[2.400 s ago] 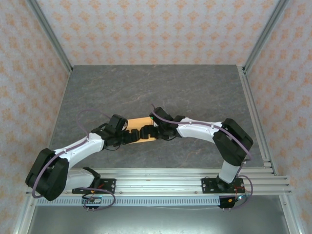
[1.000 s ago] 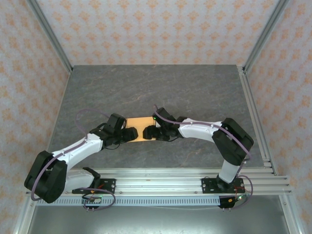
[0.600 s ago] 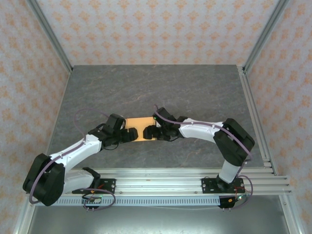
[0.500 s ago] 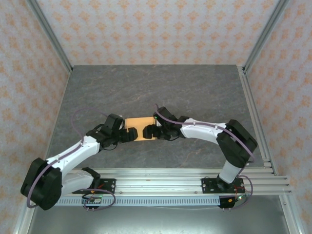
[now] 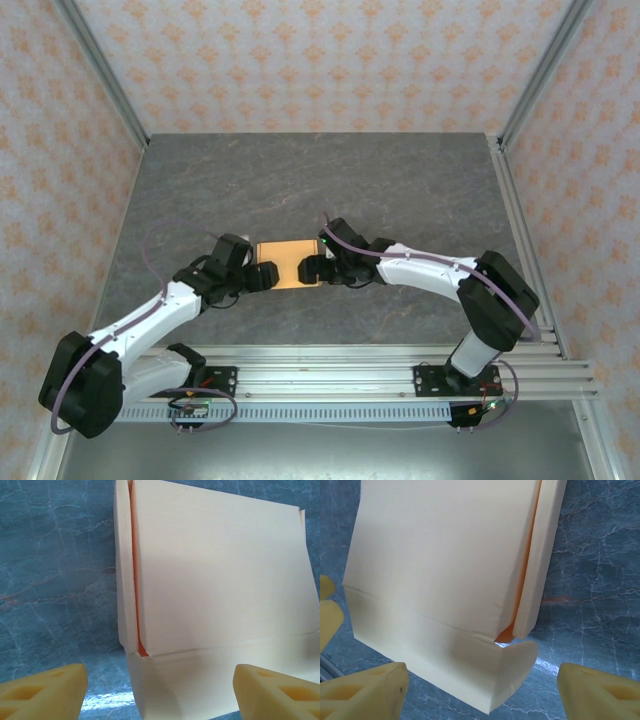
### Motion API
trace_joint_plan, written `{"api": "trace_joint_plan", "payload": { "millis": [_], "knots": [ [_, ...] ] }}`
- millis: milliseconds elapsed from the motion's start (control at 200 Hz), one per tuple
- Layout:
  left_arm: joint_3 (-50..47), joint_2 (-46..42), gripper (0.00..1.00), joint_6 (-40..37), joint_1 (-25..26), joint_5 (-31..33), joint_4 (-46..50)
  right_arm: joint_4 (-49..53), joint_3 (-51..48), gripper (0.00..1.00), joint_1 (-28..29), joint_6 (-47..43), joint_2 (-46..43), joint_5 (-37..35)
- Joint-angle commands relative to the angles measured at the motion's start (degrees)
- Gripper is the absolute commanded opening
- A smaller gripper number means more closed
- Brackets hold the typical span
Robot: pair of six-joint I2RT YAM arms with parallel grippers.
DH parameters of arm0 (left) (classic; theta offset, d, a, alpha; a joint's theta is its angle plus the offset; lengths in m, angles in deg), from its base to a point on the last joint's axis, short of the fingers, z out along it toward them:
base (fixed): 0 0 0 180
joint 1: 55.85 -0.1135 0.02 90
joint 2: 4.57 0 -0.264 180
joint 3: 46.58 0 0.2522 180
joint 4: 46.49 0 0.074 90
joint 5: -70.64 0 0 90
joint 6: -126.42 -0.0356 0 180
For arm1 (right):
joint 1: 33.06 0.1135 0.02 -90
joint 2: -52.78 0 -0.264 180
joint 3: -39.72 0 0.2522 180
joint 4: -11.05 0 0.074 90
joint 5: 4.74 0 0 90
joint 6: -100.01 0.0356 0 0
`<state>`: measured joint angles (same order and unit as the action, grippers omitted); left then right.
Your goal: Fold the paper box
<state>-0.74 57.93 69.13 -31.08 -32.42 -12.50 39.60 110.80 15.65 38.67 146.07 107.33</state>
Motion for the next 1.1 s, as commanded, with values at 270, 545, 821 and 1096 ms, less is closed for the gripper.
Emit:
{"api": "trace_joint_plan", "payload": {
  "millis": [270, 545, 821, 1096],
  "knots": [
    [0.05, 3.41, 0.67, 0.74, 1.59, -0.24, -0.35, 0.17, 2.64, 0.68, 1.11, -0.17, 2.11, -0.16],
    [-0.08, 5.71, 0.56, 1.69, 2.08, -0.96, -2.60, -2.07, 2.45, 0.62, 1.54, 1.80, 3.40, 2.29],
    [0.68, 7.42, 0.51, 2.27, 2.94, -1.30, -3.47, -0.98, 2.75, 0.70, 1.57, 2.41, 3.35, 2.32],
    [1.85, 5.41, 0.61, 1.65, 2.97, -0.15, -0.67, 3.53, 4.29, 0.81, 1.57, -1.41, 3.41, -2.65]
  ]
}}
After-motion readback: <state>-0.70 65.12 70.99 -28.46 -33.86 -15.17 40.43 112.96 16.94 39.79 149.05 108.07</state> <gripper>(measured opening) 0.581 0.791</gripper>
